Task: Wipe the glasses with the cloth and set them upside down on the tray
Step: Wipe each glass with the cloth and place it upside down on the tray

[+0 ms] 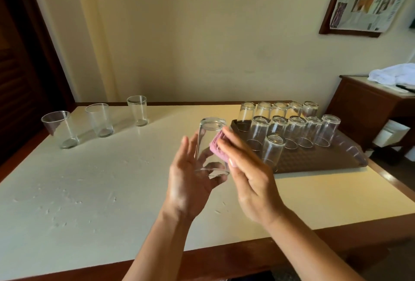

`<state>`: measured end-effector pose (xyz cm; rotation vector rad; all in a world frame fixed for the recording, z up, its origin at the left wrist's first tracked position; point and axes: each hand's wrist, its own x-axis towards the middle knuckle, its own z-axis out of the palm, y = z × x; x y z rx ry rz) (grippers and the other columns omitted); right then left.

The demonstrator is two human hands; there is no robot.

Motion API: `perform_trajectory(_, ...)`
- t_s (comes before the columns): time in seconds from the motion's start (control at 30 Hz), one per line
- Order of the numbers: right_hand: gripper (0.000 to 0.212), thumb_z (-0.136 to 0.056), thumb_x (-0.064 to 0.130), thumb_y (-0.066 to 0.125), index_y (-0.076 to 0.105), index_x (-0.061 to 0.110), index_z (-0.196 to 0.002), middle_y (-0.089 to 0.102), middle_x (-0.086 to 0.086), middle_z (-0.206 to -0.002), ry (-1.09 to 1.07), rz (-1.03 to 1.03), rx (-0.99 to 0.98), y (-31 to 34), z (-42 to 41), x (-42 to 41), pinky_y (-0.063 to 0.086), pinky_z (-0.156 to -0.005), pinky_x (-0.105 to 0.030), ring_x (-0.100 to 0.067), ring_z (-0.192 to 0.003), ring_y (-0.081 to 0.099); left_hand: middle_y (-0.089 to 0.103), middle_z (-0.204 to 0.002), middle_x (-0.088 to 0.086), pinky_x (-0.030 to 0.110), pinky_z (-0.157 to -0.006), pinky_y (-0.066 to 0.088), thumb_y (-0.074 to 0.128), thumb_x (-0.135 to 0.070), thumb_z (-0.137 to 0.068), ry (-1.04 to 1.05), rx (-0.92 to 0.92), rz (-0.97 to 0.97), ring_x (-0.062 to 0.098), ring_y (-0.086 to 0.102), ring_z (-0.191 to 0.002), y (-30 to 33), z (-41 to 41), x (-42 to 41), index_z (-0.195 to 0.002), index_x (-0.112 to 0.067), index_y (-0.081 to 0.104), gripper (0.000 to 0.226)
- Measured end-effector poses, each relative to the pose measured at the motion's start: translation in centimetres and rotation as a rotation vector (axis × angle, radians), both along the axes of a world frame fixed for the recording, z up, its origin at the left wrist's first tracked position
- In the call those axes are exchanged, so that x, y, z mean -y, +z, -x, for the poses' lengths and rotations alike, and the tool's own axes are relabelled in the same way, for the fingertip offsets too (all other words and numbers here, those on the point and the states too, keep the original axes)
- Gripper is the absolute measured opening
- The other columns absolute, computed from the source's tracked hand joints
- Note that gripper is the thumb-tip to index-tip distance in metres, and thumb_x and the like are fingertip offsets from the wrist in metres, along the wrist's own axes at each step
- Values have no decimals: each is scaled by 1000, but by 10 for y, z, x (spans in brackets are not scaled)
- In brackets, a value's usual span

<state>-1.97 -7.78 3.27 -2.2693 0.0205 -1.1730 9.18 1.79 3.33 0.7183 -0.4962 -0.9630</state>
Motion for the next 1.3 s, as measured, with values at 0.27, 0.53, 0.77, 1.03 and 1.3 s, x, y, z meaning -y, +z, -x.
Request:
perform_trajectory(0.27,39,-102,-4,45,50,-8,-141,43,-22,-155,-68,108,47,5,1,2,39,-118,-52,-35,-147,41,67,-122,12,38,-77,55,92,-31,-72,90,143,15,27,63,-88,-8,-3,0,-149,-15,53,88)
perform_trajectory(0.53,39,-101,-3,43,49,-8,-140,42,-23,-155,-69,120,111,-17,6,-15,38,-117,-55,-39,-147,40,71,-118,16,43,-86,57,57,-35,-96,-68,67,-15,28,71,-95,4,-1,-8,-147,-10,55,57)
perform_trajectory(0.77,41,-102,-4,44,47,-8,-142,42,-23,-156,-97,104,82,-1,2,1,39,-116,-58,-40,-147,39,68,-120,12,38,-82,53,73,-24,-90,39,142,-12,26,64,-98,1,7,-1,-150,-11,49,66)
perform_trajectory(1.03,39,-103,-3,42,49,-9,-141,43,-23,-155,-111,114,70,7,-2,8,40,-115,-59,-39,-147,40,67,-121,12,54,-97,47,66,-37,-93,-30,161,-47,34,65,-102,-6,4,-4,-153,-26,48,64)
perform_trajectory(1.3,39,-103,-2,43,48,-9,-141,44,-20,-155,-71,89,78,-14,6,-11,44,-113,-56,-35,-146,43,68,-131,14,54,-95,52,55,-31,-97,-17,68,15,34,66,-102,-3,-4,-5,-151,-24,52,55)
